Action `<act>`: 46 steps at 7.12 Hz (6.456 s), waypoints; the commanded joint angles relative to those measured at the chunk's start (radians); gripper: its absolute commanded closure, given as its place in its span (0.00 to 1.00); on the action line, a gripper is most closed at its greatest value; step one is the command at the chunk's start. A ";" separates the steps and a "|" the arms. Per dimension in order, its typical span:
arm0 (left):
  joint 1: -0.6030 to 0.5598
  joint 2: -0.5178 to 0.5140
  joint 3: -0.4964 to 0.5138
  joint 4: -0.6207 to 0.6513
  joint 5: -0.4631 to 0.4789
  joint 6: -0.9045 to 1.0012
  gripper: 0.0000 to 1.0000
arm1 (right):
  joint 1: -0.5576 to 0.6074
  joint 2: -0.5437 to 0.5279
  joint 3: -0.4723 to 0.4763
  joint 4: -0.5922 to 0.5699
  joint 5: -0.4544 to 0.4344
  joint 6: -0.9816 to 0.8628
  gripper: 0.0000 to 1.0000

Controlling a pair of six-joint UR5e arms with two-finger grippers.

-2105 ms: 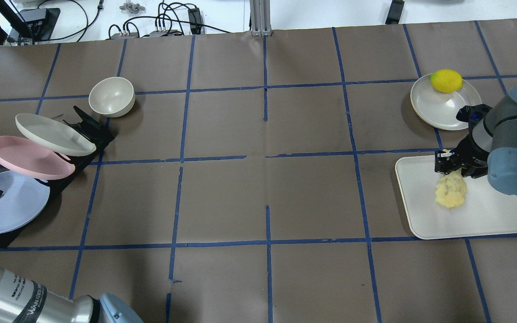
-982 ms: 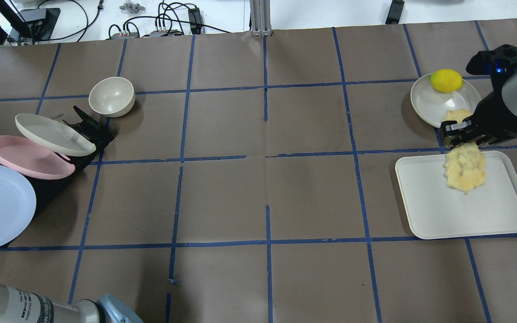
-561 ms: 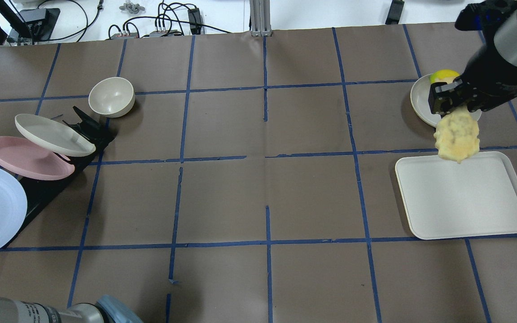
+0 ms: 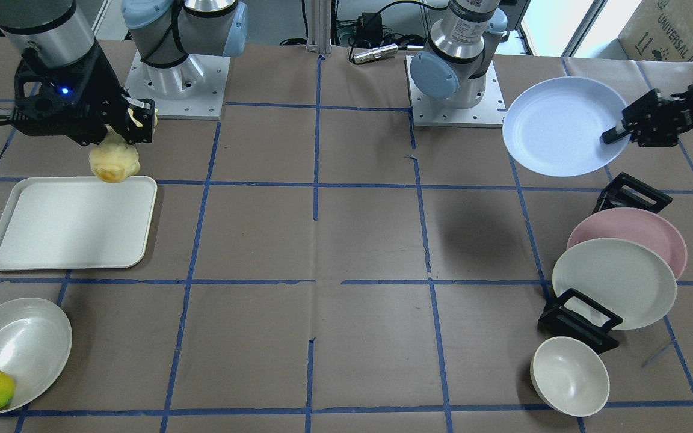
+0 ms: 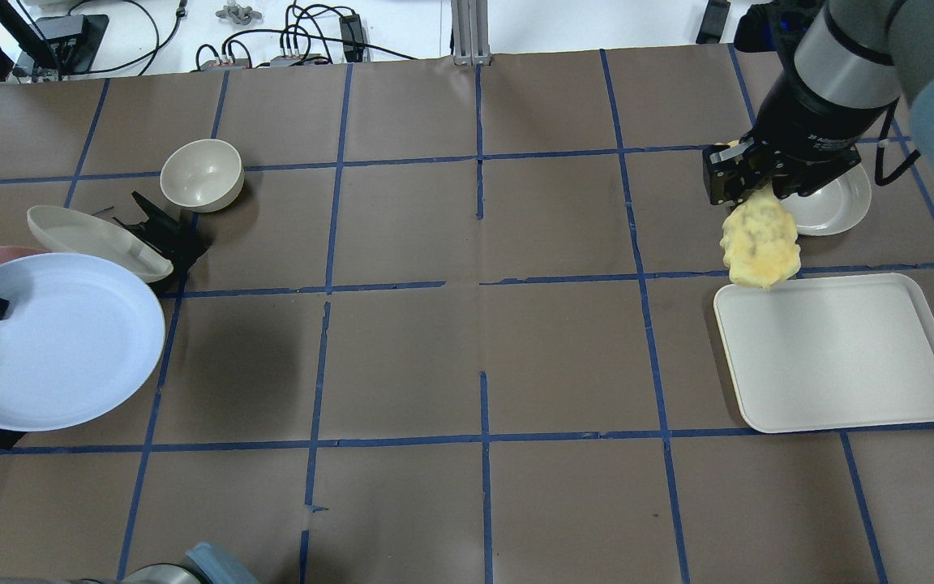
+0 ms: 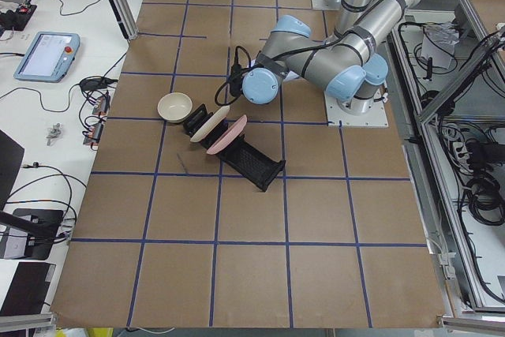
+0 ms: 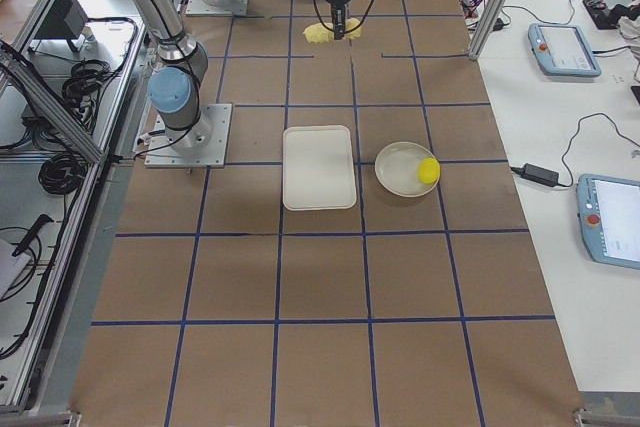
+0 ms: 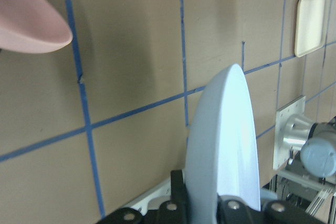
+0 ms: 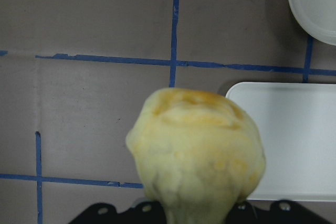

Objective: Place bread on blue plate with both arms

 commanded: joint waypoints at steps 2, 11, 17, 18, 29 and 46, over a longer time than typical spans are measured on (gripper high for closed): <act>-0.256 0.042 -0.347 0.611 -0.101 -0.309 1.00 | 0.040 0.043 0.003 -0.013 0.002 -0.006 0.94; -0.685 0.013 -0.550 1.025 -0.349 -0.920 0.87 | 0.132 0.293 0.076 -0.372 -0.021 0.015 0.94; -0.685 -0.018 -0.531 1.048 -0.234 -0.926 0.00 | 0.145 0.294 0.063 -0.374 -0.018 0.125 0.93; -0.681 -0.003 -0.503 1.073 -0.073 -0.875 0.00 | 0.208 0.300 0.049 -0.375 -0.020 0.214 0.93; -0.636 0.177 0.230 0.004 0.399 -0.733 0.00 | 0.541 0.489 -0.020 -0.452 0.011 0.608 0.93; -0.809 0.272 -0.047 0.364 0.329 -0.842 0.00 | 0.043 0.041 0.060 -0.284 -0.031 0.098 0.00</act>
